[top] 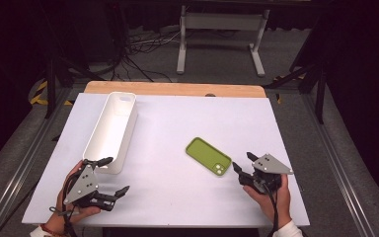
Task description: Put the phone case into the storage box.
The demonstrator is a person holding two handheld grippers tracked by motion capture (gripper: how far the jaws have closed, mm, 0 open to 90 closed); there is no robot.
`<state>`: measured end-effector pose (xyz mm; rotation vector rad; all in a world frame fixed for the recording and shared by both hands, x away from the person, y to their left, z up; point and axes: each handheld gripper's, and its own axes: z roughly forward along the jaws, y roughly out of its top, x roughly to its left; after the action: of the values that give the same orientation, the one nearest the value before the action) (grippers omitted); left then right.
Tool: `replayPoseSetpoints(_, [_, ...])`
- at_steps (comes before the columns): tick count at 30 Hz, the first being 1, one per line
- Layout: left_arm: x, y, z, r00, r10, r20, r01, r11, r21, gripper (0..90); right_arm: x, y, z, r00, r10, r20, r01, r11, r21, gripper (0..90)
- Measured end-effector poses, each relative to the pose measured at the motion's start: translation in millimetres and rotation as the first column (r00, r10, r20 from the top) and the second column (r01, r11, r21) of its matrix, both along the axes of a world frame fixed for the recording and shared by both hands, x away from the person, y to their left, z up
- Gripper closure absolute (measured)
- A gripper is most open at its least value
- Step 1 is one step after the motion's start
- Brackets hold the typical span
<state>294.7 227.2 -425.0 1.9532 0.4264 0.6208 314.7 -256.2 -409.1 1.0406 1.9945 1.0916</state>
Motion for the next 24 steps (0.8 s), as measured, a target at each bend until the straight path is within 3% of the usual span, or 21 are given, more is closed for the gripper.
replayPoseSetpoints(5, [-0.5,-1.6,-0.7,1.0,-0.001,-0.005,0.001,1.0,0.006,5.2,16.0,10.2,6.1,0.9991,0.039,-0.018,-0.039,0.9992,-0.005,61.5])
replayPoseSetpoints(8, [-0.5,-2.2,-1.2,1.0,-0.004,-0.009,0.004,1.0,0.003,5.2,25.0,16.4,10.2,0.9956,0.093,-0.009,-0.093,0.9952,0.032,77.2])
replayPoseSetpoints(11, [-0.3,-2.0,-1.5,0.9999,-0.004,-0.01,0.004,1.0,0.005,5.3,34.8,26.2,14.5,0.9925,0.123,0.0,-0.122,0.9919,0.033,90.0])
replayPoseSetpoints(18, [-1.1,-2.2,-1.2,0.9999,-0.005,-0.009,0.005,1.0,0.003,5.4,54.7,45.7,14.3,0.9895,0.14,-0.038,-0.139,0.9901,0.017,90.0])
replayPoseSetpoints(22, [-0.7,-2.3,-0.9,1.0,-0.005,-0.007,0.005,1.0,0.006,5.4,66.9,56.1,12.9,0.9796,0.2,-0.02,-0.199,0.9796,0.024,90.0])
replayPoseSetpoints(24, [-0.3,-2.7,-1.3,0.9999,-0.004,-0.01,0.004,1.0,0.004,5.4,72.0,63.2,13.3,0.9741,0.226,-0.004,-0.226,0.9741,-0.004,90.0])
